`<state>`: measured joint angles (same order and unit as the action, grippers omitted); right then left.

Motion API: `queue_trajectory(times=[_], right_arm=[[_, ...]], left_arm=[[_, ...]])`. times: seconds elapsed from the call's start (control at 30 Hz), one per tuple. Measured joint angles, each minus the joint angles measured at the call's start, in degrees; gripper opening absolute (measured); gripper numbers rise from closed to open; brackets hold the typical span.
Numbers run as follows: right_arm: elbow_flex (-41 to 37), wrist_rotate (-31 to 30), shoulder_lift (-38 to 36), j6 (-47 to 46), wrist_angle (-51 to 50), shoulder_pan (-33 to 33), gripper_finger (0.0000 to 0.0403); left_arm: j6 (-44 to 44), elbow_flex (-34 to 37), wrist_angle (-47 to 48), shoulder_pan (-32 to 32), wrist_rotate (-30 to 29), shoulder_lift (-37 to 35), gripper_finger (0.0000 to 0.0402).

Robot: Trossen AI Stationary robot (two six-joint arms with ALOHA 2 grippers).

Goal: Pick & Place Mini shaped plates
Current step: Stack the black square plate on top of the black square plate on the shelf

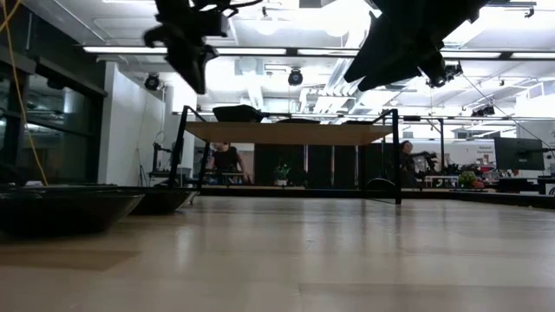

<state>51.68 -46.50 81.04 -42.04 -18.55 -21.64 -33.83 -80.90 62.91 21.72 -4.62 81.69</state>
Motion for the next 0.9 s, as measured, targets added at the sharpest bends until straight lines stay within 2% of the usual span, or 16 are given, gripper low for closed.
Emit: queue_trajectory(times=[0.17,0.3,0.63,0.77,0.9], right_arm=[[0.00,0.00,-0.01,-0.02,0.00,-0.01,0.0201],[0.00,0.78,-0.01,-0.10,0.00,-0.01,0.0200],[0.00,2.79,-0.01,0.03,-0.45,-0.05,0.0201],[0.00,4.91,-0.01,1.86,-0.55,-0.25,0.0200],[0.00,6.20,0.00,2.02,-0.52,-1.09,0.0200]], left_arm=[[3.00,5.81,2.15,-7.82,-2.42,0.07,0.0072],[9.01,10.92,0.59,-14.03,-3.65,0.07,0.0072],[29.02,23.92,-10.81,-31.58,-15.64,0.07,0.0072],[30.06,28.28,-16.88,-36.70,-21.14,0.07,0.0072],[29.82,31.94,-21.38,-39.06,-27.51,0.26,0.0072]])
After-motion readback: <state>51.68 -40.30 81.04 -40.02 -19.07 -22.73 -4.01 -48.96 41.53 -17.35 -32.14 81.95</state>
